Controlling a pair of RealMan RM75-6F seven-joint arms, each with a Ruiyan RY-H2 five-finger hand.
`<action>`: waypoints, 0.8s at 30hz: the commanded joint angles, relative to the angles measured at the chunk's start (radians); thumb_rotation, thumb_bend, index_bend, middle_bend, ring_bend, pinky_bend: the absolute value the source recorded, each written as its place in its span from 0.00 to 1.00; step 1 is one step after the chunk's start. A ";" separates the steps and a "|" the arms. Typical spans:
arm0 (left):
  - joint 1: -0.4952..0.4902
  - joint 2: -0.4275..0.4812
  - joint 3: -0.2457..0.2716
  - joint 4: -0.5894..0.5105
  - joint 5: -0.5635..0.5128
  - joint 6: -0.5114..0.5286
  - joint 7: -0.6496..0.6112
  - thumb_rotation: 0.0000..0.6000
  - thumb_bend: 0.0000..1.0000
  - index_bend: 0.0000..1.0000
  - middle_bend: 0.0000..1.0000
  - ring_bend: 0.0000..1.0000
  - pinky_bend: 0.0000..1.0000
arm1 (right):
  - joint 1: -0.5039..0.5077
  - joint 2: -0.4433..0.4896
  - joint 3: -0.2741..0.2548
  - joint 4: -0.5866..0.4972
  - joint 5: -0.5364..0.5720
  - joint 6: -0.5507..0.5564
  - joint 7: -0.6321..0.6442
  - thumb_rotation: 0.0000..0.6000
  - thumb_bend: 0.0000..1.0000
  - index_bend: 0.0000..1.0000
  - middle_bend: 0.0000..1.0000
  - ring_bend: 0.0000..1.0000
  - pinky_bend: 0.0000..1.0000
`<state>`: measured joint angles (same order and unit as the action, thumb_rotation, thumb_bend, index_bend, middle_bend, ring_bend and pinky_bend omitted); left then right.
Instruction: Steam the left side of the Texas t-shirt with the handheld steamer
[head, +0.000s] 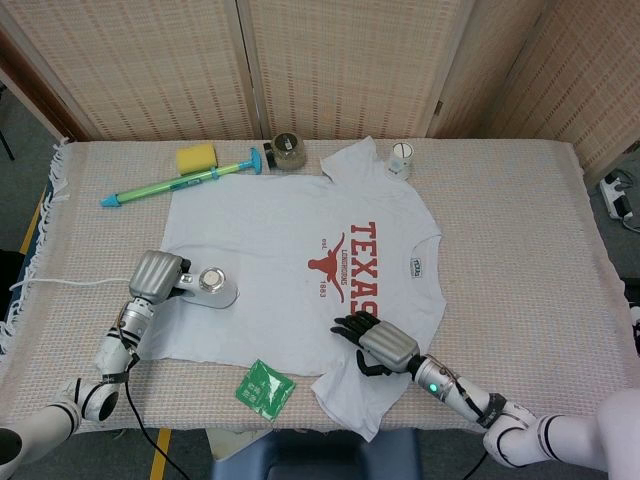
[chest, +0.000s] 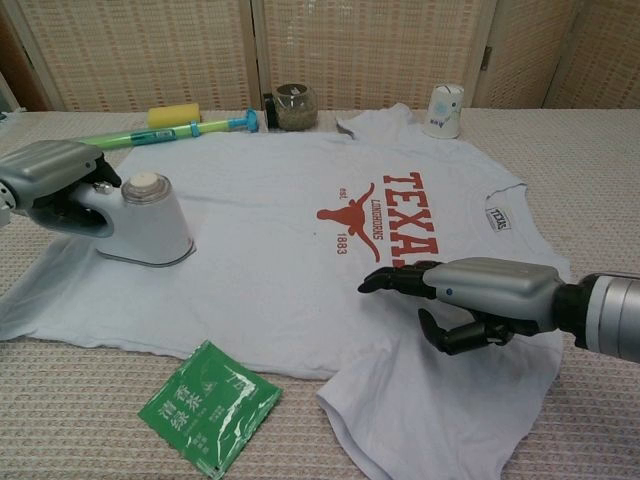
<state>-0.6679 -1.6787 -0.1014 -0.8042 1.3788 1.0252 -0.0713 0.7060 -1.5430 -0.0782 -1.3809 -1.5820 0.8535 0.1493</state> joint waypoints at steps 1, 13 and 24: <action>0.016 0.019 -0.001 -0.014 -0.004 0.012 -0.009 1.00 0.55 0.84 1.00 0.84 0.67 | -0.003 0.005 0.000 -0.005 -0.001 0.006 -0.001 0.33 0.87 0.00 0.00 0.00 0.00; 0.089 0.087 -0.104 -0.064 -0.150 0.023 -0.061 1.00 0.54 0.84 1.00 0.84 0.67 | -0.047 0.124 0.025 -0.113 -0.020 0.142 -0.053 0.32 0.87 0.00 0.00 0.00 0.00; 0.135 0.004 -0.184 0.157 -0.353 -0.098 0.010 1.00 0.54 0.83 1.00 0.83 0.67 | -0.173 0.369 0.047 -0.286 0.005 0.346 -0.170 0.33 0.67 0.00 0.00 0.00 0.00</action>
<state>-0.5454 -1.6524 -0.2664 -0.6891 1.0592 0.9562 -0.0797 0.5586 -1.2045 -0.0331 -1.6411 -1.5845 1.1756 -0.0004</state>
